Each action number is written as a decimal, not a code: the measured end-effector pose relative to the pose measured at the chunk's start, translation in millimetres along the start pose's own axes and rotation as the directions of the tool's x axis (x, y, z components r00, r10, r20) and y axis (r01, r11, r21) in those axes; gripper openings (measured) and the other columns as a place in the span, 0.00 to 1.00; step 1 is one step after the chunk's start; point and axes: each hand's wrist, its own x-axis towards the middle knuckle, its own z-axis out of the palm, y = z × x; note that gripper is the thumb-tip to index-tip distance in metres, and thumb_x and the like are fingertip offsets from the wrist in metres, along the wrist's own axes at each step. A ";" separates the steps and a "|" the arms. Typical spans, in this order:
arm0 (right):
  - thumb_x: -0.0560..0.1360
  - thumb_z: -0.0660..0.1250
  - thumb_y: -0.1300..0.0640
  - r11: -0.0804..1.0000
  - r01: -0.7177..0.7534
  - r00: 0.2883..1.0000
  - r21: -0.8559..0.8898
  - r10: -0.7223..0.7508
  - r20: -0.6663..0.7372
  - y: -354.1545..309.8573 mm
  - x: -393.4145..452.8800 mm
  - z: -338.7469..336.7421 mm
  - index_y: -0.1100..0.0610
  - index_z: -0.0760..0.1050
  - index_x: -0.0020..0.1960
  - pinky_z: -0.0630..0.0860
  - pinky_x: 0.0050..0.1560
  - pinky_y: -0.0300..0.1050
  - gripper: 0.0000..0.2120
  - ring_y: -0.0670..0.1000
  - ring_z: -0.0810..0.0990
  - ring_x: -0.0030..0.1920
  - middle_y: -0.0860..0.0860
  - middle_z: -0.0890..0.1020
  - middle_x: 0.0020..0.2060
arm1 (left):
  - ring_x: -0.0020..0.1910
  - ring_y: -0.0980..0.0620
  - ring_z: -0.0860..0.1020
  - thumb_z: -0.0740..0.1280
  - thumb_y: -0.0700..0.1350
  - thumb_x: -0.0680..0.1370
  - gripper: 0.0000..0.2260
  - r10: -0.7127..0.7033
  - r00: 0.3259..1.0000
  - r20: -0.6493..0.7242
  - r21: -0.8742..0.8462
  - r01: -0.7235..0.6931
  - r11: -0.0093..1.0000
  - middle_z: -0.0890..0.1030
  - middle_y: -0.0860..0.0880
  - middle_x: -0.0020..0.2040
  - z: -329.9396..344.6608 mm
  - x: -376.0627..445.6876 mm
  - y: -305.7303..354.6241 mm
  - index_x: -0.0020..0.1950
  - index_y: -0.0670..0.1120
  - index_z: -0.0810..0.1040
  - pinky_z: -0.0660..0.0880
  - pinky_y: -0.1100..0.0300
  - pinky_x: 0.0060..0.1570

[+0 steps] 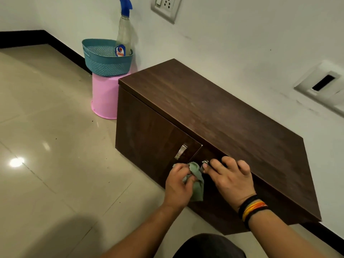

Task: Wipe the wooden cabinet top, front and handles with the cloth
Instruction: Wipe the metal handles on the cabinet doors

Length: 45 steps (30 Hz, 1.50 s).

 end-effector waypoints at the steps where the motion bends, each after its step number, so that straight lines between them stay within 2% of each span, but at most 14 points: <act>1: 0.85 0.52 0.58 1.000 0.005 1.000 -0.005 -0.005 0.000 1.9 0.2 1.6 0.50 0.85 0.46 0.60 0.45 0.50 0.22 0.54 0.71 0.50 0.46 0.84 0.42 | 0.48 0.56 0.78 0.67 0.48 0.75 0.06 -0.007 1.000 -0.026 -0.023 0.006 1.000 0.77 0.53 0.49 0.8 5.1 11.0 0.46 0.46 0.80 0.79 0.56 0.49; 4: 0.75 0.60 0.61 0.999 0.034 0.999 -0.011 -0.034 0.040 5.5 2.0 3.9 0.52 0.84 0.43 0.60 0.46 0.51 0.14 0.54 0.70 0.52 0.47 0.83 0.43 | 0.43 0.59 0.73 0.66 0.49 0.76 0.07 0.013 0.995 -0.095 -0.010 -0.014 1.000 0.73 0.52 0.45 3.9 19.9 32.4 0.44 0.46 0.76 0.71 0.69 0.45; 7: 0.75 0.60 0.59 0.999 0.042 0.998 0.008 -0.043 0.054 -0.2 -1.6 2.8 0.52 0.85 0.47 0.60 0.45 0.51 0.14 0.55 0.70 0.52 0.47 0.83 0.43 | 0.44 0.64 0.72 0.65 0.46 0.76 0.03 0.030 0.999 -0.015 0.043 -0.029 0.999 0.70 0.54 0.47 5.1 7.6 14.9 0.47 0.49 0.73 0.68 0.74 0.44; 10: 0.79 0.56 0.58 1.000 0.022 0.999 0.020 -0.022 0.030 -0.4 1.3 -1.2 0.51 0.86 0.51 0.60 0.44 0.50 0.18 0.55 0.70 0.51 0.47 0.84 0.42 | 0.46 0.61 0.73 0.66 0.40 0.75 0.04 0.005 0.999 0.038 0.073 -0.008 0.997 0.70 0.54 0.49 1.1 -1.8 -13.1 0.50 0.45 0.74 0.73 0.68 0.45; 14: 0.86 0.47 0.58 0.999 -0.010 1.000 0.034 0.009 0.030 2.4 2.4 -0.3 0.51 0.86 0.50 0.60 0.44 0.50 0.27 0.54 0.70 0.51 0.47 0.84 0.42 | 0.46 0.55 0.76 0.67 0.43 0.75 0.03 0.036 0.999 0.011 0.050 -0.037 0.998 0.73 0.52 0.50 2.6 4.8 -4.2 0.48 0.45 0.77 0.78 0.59 0.44; 18: 0.77 0.60 0.60 0.999 0.037 0.999 0.010 -0.037 0.018 5.8 1.8 3.9 0.53 0.85 0.44 0.60 0.45 0.50 0.14 0.54 0.71 0.52 0.47 0.84 0.41 | 0.44 0.57 0.73 0.69 0.41 0.75 0.04 0.084 0.992 -0.091 0.037 -0.081 0.996 0.73 0.52 0.47 7.2 15.0 22.1 0.46 0.45 0.74 0.73 0.67 0.45; 20: 0.74 0.63 0.61 0.999 0.038 0.999 0.003 -0.038 0.006 7.1 4.1 6.1 0.53 0.83 0.42 0.60 0.45 0.50 0.11 0.54 0.71 0.51 0.47 0.83 0.41 | 0.43 0.56 0.73 0.69 0.41 0.76 0.04 0.084 0.991 -0.105 0.025 -0.082 0.996 0.72 0.51 0.47 8.7 22.1 24.7 0.46 0.44 0.74 0.72 0.66 0.43; 24: 0.80 0.59 0.61 0.999 0.036 0.999 0.036 -0.036 -0.006 0.8 -1.2 6.7 0.53 0.85 0.45 0.60 0.45 0.50 0.16 0.55 0.70 0.50 0.47 0.83 0.40 | 0.45 0.53 0.74 0.65 0.46 0.78 0.06 0.145 0.988 -0.054 0.038 -0.143 0.989 0.71 0.51 0.50 10.0 4.6 1.9 0.50 0.43 0.74 0.75 0.65 0.44; 28: 0.85 0.51 0.58 0.998 0.038 0.999 0.048 -0.038 0.007 1.4 -3.4 4.4 0.51 0.86 0.49 0.59 0.44 0.50 0.24 0.54 0.70 0.50 0.45 0.84 0.41 | 0.45 0.51 0.75 0.63 0.39 0.77 0.04 0.209 0.977 0.039 0.138 -0.212 0.968 0.74 0.45 0.50 6.3 4.5 -15.5 0.49 0.41 0.76 0.79 0.53 0.42; 31: 0.85 0.50 0.59 0.998 0.063 0.998 0.019 -0.063 -0.009 10.0 2.5 4.9 0.52 0.86 0.50 0.59 0.44 0.50 0.24 0.54 0.71 0.50 0.45 0.85 0.42 | 0.46 0.52 0.75 0.65 0.40 0.77 0.04 0.255 0.966 0.042 0.138 -0.259 0.956 0.75 0.45 0.50 1.4 15.3 -5.5 0.50 0.41 0.77 0.78 0.58 0.44; 35: 0.78 0.60 0.61 0.995 0.095 0.995 0.010 -0.095 -0.025 6.6 0.6 5.0 0.53 0.84 0.44 0.60 0.46 0.50 0.14 0.55 0.71 0.52 0.47 0.84 0.41 | 0.43 0.53 0.73 0.65 0.46 0.79 0.07 0.194 0.979 -0.066 0.081 -0.188 0.979 0.73 0.49 0.46 5.2 14.8 19.1 0.46 0.42 0.74 0.73 0.63 0.42; 37: 0.78 0.60 0.62 0.995 0.096 0.995 0.010 -0.096 -0.027 4.8 2.3 5.5 0.53 0.84 0.42 0.60 0.46 0.50 0.14 0.54 0.71 0.52 0.47 0.84 0.41 | 0.43 0.54 0.72 0.64 0.46 0.79 0.07 0.188 0.981 -0.057 0.073 -0.184 0.980 0.71 0.51 0.46 6.3 16.1 14.8 0.47 0.42 0.73 0.72 0.64 0.41; 42: 0.85 0.51 0.59 0.997 0.070 0.997 0.042 -0.068 -0.046 -0.7 3.6 3.8 0.52 0.86 0.44 0.59 0.44 0.49 0.25 0.54 0.71 0.50 0.46 0.85 0.40 | 0.47 0.43 0.78 0.67 0.37 0.76 0.09 0.274 0.959 0.066 0.257 -0.282 0.924 0.77 0.41 0.51 0.3 3.6 -24.6 0.52 0.44 0.71 0.80 0.48 0.42; 45: 0.85 0.52 0.58 0.997 0.066 0.997 0.026 -0.065 -0.051 3.0 -0.5 2.7 0.51 0.86 0.44 0.59 0.44 0.49 0.24 0.53 0.71 0.50 0.45 0.85 0.40 | 0.46 0.45 0.77 0.65 0.38 0.76 0.06 0.291 0.954 0.063 0.243 -0.298 0.923 0.78 0.42 0.50 2.1 5.3 -18.2 0.52 0.45 0.72 0.80 0.49 0.41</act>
